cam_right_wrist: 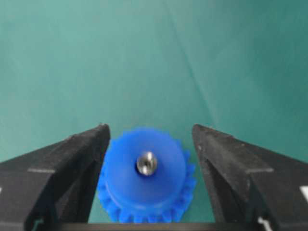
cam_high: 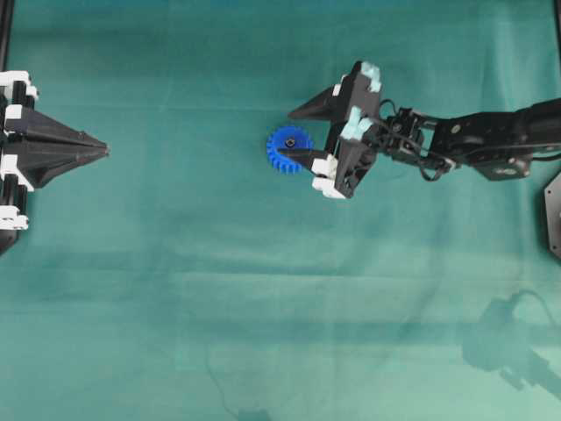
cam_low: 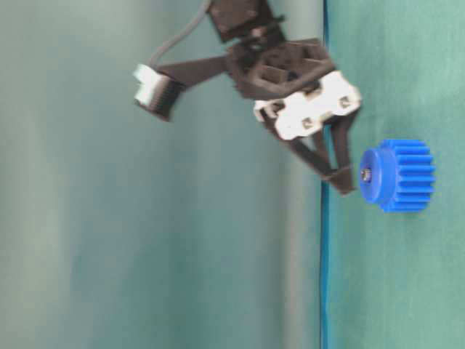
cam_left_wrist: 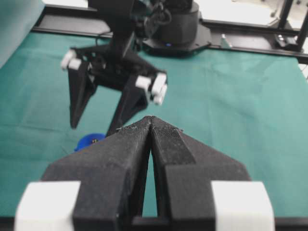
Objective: Insert the shaft placed at a random location into the center hole of the small gear at another random location.
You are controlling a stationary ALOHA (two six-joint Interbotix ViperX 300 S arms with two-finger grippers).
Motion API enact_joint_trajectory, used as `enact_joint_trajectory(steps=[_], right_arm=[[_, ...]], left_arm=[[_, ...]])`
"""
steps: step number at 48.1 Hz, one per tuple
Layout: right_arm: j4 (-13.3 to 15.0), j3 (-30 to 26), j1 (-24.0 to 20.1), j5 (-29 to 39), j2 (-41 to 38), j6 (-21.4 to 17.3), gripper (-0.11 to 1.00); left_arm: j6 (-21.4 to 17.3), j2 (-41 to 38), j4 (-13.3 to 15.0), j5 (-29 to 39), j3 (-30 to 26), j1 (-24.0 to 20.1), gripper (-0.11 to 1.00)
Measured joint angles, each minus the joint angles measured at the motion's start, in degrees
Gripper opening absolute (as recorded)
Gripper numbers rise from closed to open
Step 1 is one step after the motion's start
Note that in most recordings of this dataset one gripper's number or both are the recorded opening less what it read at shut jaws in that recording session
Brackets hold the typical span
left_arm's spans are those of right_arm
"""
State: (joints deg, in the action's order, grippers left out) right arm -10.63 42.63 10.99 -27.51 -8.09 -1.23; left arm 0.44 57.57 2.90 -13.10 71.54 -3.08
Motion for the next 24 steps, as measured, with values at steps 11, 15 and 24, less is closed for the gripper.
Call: enact_joint_trajectory(steps=[11,15,24], right_arm=[[0.18,-0.09,0.0,5.36,8.26,0.09,0.85],[0.26,0.0,0.0,7.21,11.34,0.18,0.85],[0.97,1.32,-0.79,9.49,16.52,0.18,0.85]], left_arm=[[0.0,0.0,0.0,0.0,0.0,0.0,0.0],[0.0,0.0,0.0,0.0,0.0,0.0,0.0],[0.0,0.0,0.0,0.0,0.0,0.0,0.0]])
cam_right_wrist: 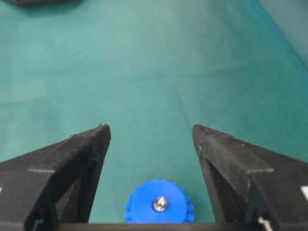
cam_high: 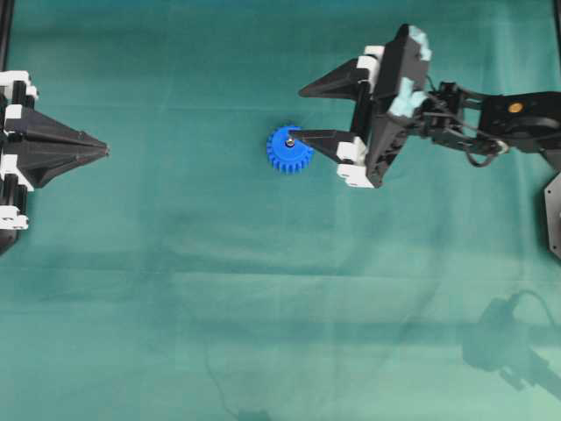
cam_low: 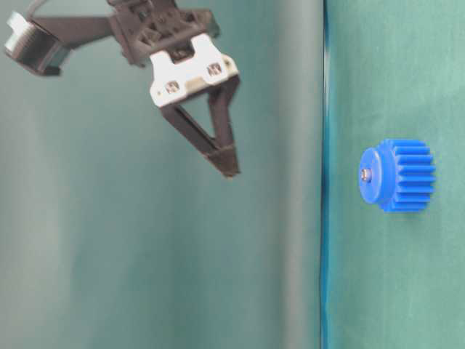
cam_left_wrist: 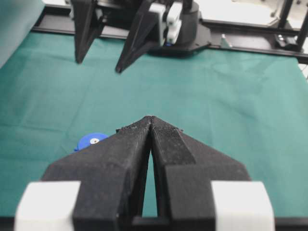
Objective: Insert the shaft placed at a random location into the center hole of the small gear at another random location.
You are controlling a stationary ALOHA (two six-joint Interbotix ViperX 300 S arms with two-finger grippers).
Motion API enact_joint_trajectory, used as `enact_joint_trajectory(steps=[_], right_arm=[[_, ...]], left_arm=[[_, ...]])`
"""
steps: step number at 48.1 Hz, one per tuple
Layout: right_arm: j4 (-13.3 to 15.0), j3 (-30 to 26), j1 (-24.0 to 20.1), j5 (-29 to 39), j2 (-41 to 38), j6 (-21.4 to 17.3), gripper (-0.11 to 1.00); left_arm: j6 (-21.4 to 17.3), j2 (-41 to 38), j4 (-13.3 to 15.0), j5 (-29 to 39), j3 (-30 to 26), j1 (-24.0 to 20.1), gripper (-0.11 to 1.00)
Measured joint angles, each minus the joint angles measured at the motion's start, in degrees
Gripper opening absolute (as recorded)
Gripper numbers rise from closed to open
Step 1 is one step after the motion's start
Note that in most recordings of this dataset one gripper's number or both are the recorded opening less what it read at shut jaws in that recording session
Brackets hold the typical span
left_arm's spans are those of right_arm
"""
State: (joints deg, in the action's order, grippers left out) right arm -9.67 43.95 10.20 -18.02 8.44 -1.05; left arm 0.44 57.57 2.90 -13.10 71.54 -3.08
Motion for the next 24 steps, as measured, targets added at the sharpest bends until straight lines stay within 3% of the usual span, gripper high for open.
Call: enact_joint_trajectory(steps=[24], right_arm=[[0.09,11.43,-2.55,4.13,14.68,-0.09,0.85]], left_arm=[[0.0,0.0,0.0,0.0,0.0,0.09,0.0]])
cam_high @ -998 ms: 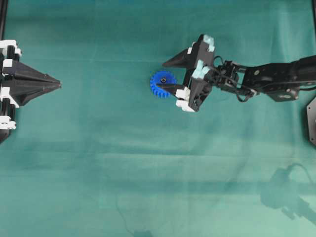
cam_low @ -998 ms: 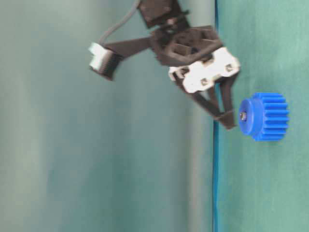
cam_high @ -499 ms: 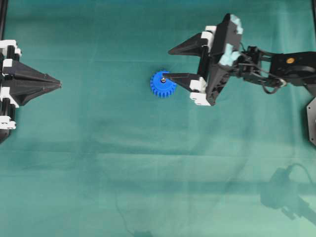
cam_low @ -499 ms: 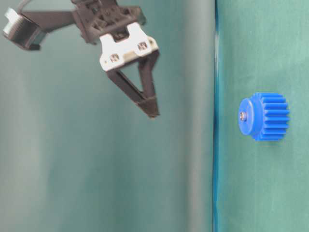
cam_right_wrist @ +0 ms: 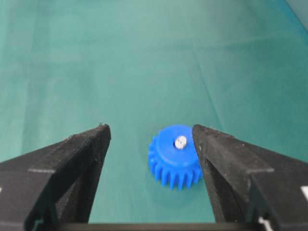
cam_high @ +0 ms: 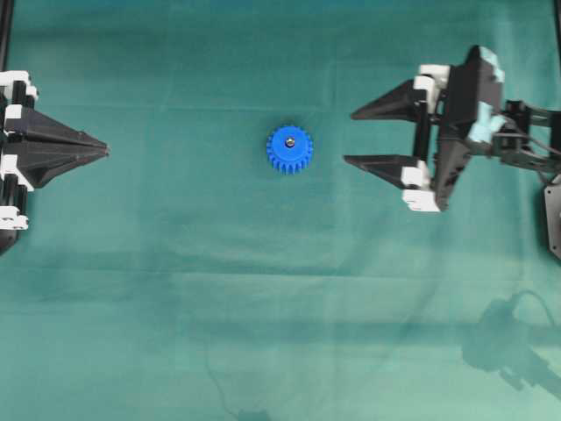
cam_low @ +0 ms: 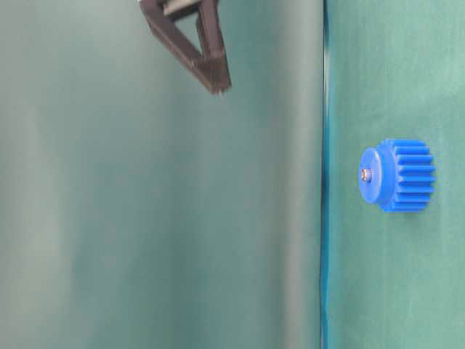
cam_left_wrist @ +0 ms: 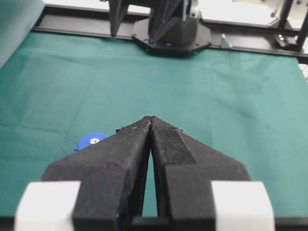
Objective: Insert the shaft placed at a random location into the center hole of the small gear at another random location.
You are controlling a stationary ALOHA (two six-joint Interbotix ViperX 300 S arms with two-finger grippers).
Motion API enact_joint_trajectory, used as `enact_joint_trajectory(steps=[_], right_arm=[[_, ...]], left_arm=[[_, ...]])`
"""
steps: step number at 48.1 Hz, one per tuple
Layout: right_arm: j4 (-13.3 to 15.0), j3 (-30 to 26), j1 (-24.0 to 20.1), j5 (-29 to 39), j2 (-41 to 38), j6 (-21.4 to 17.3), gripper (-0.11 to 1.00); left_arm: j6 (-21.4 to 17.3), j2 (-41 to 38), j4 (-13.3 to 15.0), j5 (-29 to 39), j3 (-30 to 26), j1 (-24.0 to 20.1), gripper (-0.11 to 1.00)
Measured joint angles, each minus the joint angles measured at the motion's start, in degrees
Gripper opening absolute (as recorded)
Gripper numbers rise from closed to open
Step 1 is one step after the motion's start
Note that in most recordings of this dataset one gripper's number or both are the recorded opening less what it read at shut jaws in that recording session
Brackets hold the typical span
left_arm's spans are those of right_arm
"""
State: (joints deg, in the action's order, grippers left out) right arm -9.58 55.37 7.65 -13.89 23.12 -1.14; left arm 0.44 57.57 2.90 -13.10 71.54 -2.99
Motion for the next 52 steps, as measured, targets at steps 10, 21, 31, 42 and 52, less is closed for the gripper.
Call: enact_joint_trajectory(steps=[10,21,31,42,52], right_arm=[[-0.09,2.9,0.0,3.87,5.8,0.0,0.85],[0.0,4.13,0.0,7.38,9.05,0.0,0.85],[-0.09,4.39,0.0,8.44,9.4,0.0,0.85],[0.0,4.39,-0.09,8.44,9.4,0.0,0.85],[-0.09,4.39,0.0,8.44,9.4,0.0,0.85]], left_arm=[[0.0,0.0,0.0,0.0,0.0,-0.09,0.0],[0.0,0.0,-0.09,0.0,-0.09,0.0,0.0],[0.0,0.0,0.0,0.0,0.09,0.0,0.0],[0.0,0.0,0.0,0.0,0.18,0.0,0.0],[0.0,0.0,0.0,0.0,0.18,-0.09,0.0]])
